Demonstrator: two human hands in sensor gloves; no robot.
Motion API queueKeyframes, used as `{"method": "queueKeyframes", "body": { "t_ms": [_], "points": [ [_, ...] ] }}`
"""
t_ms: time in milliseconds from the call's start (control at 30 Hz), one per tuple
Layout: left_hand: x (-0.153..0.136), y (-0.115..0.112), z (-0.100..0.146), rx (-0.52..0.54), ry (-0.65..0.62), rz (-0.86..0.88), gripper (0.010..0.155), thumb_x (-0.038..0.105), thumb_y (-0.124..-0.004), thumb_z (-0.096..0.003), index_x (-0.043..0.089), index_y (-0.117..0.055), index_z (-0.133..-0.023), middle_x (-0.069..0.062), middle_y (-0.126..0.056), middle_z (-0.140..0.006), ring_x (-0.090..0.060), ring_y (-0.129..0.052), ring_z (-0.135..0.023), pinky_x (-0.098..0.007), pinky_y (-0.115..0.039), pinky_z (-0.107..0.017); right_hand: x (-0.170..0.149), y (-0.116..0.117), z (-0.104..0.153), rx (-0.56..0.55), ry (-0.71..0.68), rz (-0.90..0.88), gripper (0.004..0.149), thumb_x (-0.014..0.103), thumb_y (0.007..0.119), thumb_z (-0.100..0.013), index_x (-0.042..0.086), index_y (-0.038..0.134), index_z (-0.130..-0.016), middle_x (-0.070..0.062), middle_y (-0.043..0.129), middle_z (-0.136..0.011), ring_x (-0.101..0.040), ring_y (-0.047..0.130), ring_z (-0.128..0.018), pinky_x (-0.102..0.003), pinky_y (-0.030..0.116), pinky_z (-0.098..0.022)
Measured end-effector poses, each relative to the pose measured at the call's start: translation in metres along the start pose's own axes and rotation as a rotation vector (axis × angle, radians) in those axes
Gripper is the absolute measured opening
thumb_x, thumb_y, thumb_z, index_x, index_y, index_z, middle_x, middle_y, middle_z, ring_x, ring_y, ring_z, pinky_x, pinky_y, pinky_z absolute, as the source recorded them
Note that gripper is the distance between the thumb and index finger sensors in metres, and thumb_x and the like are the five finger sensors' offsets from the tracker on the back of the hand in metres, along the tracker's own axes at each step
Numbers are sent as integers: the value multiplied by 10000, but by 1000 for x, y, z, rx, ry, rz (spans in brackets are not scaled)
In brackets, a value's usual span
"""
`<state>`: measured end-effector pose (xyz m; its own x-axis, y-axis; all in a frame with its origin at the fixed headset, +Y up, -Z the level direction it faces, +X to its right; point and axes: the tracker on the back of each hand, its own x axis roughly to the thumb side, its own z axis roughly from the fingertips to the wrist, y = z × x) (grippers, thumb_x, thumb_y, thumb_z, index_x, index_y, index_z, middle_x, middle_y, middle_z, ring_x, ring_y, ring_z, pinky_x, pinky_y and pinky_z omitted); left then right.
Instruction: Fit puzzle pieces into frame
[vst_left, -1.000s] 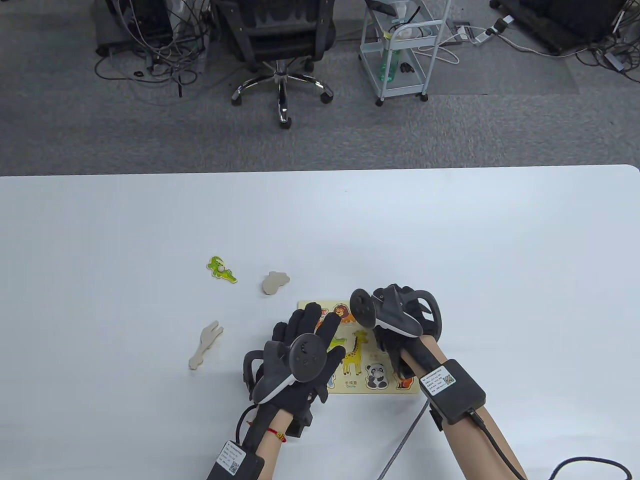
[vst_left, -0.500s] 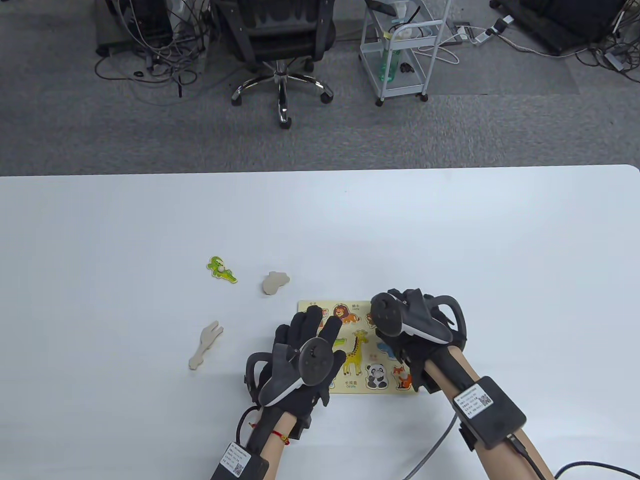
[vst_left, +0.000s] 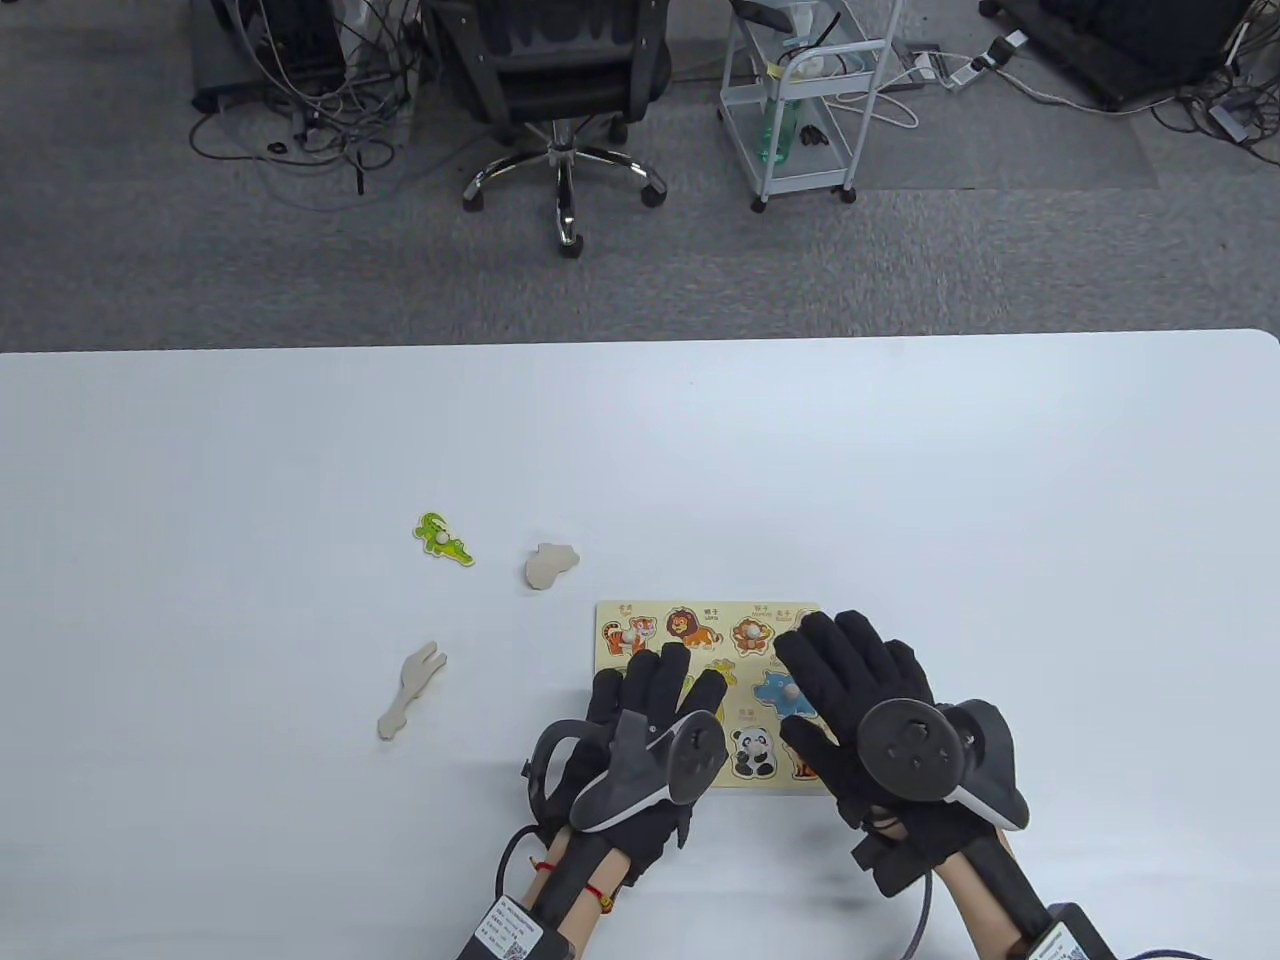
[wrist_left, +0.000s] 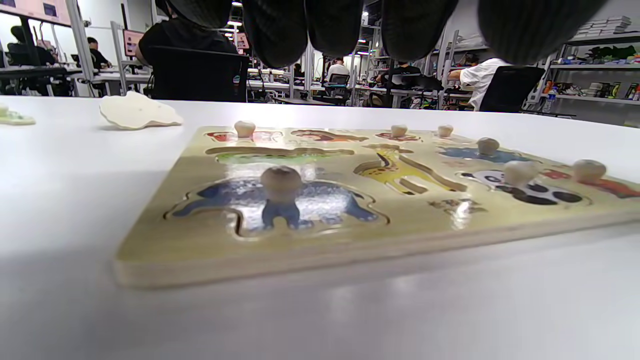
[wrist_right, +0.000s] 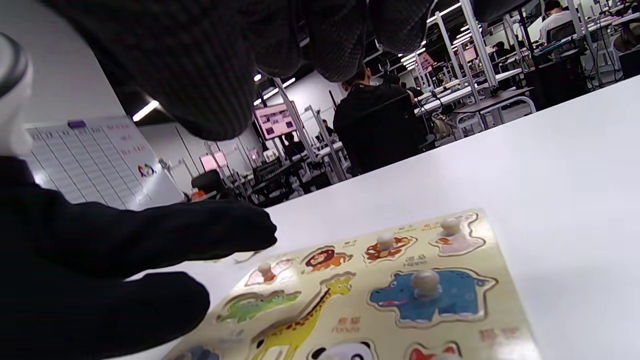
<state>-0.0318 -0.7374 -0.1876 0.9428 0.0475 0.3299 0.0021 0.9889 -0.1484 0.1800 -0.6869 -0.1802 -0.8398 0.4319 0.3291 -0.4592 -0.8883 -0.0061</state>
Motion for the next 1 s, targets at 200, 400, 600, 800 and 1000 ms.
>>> {"method": "queueKeyframes", "body": {
  "t_ms": [200,400,600,800,1000],
  "points": [
    [6,5,1,25,-1,-69,684,614,-697,-463,424,-520,-1096,19,-451,-1242,-342,-538,-1148,-549,-445,-796,-20,5,3,-19,45,-51,698,424,884,-437,266,588,-1048,-116,555,-1160,-415,488,-1083,-702,449,-736],
    [-5,36,0,112,42,-103,619,579,-743,-472,479,-593,-1064,33,-486,-1243,-342,-533,-1157,-560,-428,-802,-23,0,4,-53,57,-69,698,421,887,-435,257,595,-1048,-128,558,-1157,-426,504,-1076,-703,453,-735],
    [-51,70,-25,22,214,-226,651,530,-800,-476,494,-553,-1077,58,-442,-1260,-337,-498,-1180,-558,-407,-827,-19,-2,5,-141,15,-73,678,424,886,-432,246,627,-1033,-128,599,-1139,-422,564,-1059,-695,493,-726],
    [-100,53,-69,-188,335,-409,732,502,-868,-446,499,-493,-1075,85,-442,-1253,-313,-564,-1168,-535,-454,-834,-26,2,3,-159,43,-116,662,410,889,-434,232,651,-1024,-138,616,-1130,-433,590,-1045,-702,507,-715],
    [-119,27,-100,-243,377,-447,739,425,-860,-454,485,-448,-1065,114,-451,-1235,-266,-615,-1151,-505,-478,-841,-28,2,3,-210,44,-154,642,399,886,-436,215,673,-1012,-149,656,-1107,-441,640,-1020,-704,532,-701]
  ]
}}
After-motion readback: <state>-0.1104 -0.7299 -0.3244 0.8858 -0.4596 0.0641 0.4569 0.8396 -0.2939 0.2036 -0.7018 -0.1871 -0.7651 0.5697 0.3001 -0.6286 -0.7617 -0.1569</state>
